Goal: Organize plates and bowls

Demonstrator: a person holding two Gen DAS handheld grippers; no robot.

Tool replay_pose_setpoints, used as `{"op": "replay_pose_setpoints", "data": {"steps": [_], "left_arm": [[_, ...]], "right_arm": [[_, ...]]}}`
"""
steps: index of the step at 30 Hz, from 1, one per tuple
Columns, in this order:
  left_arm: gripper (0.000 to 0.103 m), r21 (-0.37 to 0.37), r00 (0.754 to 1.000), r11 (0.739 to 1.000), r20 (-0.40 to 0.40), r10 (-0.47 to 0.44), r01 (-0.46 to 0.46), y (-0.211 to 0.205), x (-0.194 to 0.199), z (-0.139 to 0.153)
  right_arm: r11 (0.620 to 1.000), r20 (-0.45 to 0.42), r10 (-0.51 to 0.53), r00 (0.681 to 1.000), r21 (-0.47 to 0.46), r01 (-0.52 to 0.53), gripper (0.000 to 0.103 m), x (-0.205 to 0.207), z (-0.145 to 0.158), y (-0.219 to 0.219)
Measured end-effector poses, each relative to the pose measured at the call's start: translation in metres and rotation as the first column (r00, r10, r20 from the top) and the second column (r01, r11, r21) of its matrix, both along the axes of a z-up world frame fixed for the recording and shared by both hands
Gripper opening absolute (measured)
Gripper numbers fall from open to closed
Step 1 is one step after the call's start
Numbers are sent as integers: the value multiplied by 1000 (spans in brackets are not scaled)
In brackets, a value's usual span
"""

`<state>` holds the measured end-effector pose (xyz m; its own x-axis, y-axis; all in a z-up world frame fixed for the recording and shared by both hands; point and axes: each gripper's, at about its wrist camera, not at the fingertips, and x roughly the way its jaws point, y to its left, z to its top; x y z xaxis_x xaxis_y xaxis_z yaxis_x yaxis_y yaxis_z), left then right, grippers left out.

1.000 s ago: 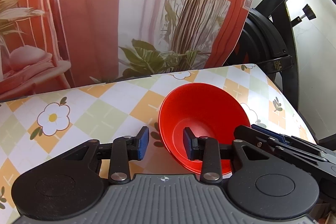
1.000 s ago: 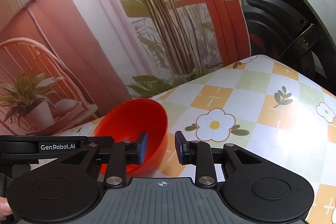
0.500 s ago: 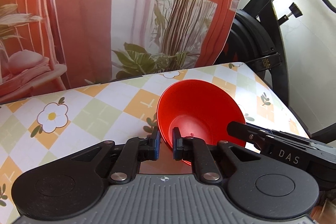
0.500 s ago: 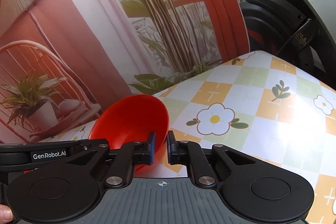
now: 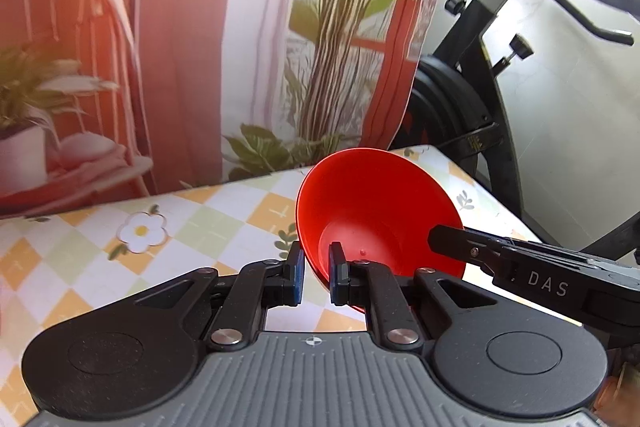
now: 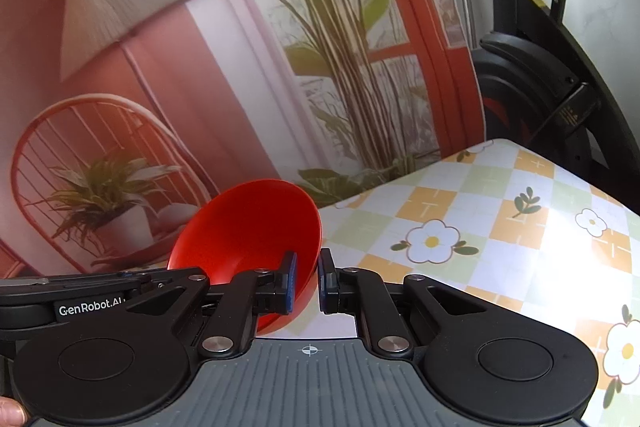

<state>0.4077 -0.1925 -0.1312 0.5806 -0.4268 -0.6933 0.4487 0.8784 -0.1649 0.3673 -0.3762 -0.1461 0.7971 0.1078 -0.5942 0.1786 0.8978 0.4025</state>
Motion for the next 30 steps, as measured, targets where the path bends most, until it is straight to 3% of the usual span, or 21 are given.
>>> {"op": "replay_pose_setpoints", "data": {"steps": [13, 21, 30], "left_arm": [[13, -7, 996, 997, 50, 75, -75, 77, -58, 45], [13, 21, 992, 994, 66, 109, -111, 124, -88, 53], [13, 35, 991, 991, 26, 131, -132, 166, -111, 42]], "right_arm": [[995, 70, 103, 992, 9, -104, 10, -32, 40, 74], [985, 75, 162, 984, 47, -166, 10, -53, 37, 121], [974, 28, 213, 977, 79, -214, 10, -73, 17, 167]]}}
